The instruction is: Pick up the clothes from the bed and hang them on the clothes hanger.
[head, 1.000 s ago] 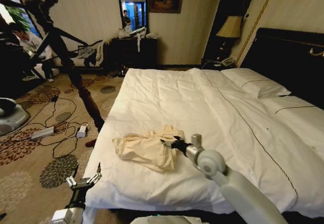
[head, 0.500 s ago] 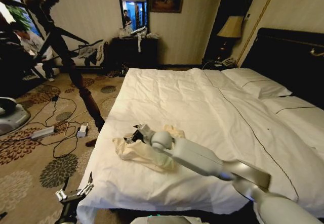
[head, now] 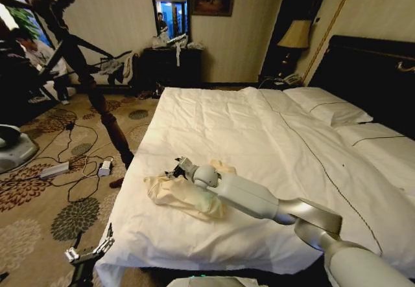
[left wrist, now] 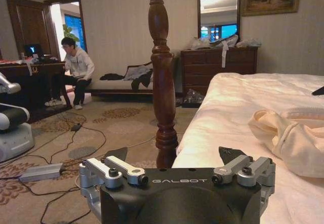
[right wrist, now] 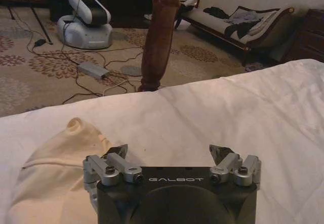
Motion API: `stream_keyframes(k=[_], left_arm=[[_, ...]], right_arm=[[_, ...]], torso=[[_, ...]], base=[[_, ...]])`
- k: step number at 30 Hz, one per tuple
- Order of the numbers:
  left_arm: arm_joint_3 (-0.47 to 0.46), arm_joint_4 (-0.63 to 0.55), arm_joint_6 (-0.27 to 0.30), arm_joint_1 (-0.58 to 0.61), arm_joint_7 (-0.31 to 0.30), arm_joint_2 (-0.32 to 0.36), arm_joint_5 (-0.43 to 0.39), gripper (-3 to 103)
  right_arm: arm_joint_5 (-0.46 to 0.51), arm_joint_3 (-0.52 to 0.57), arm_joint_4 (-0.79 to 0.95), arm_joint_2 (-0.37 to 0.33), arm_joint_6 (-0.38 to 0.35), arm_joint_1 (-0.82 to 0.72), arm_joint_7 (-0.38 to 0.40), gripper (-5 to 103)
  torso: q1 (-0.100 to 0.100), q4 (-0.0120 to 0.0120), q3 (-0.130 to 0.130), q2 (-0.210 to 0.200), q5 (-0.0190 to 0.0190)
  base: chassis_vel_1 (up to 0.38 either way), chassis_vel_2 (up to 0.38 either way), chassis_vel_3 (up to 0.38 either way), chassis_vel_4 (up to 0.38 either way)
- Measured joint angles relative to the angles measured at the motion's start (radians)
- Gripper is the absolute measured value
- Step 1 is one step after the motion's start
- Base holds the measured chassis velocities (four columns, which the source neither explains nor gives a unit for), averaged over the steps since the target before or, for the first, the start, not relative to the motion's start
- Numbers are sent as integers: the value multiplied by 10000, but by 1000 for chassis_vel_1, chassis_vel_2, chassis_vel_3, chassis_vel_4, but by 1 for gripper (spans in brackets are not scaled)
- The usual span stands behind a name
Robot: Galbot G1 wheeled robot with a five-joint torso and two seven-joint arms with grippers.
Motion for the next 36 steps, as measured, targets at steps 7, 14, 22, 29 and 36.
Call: stream_keyframes(k=[7, 14, 22, 29, 36], left_arm=[[-62, -10, -66, 41, -2, -33, -112, 100], [-168, 89, -186, 93, -19, -15, -243, 100], [-213, 183, -220, 46, -25, 13, -320, 100], [-198, 203, -227, 26, -25, 17, -325, 100], [-219, 172, -232, 35, -25, 49, -331, 100]], right_arm=[[-432, -347, -634, 73, 64, -149, 81, 91], [-597, -518, -1336, 302, 248, -81, -65, 74], [-796, -799, -1268, 291, 277, -57, -179, 47], [-868, -809, -1226, 417, 288, -79, -34, 25], [-644, -759, -1234, 517, 317, -97, 130, 2]], torso=[[1, -2, 1, 0, 2], [1, -2, 1, 0, 0], [1, -2, 2, 0, -1], [0, -2, 1, 0, -1], [1, -3, 2, 0, -1]], base=[[0, 0, 0, 0], [0, 0, 0, 0], [0, 0, 0, 0], [0, 0, 0, 0], [0, 0, 0, 0]])
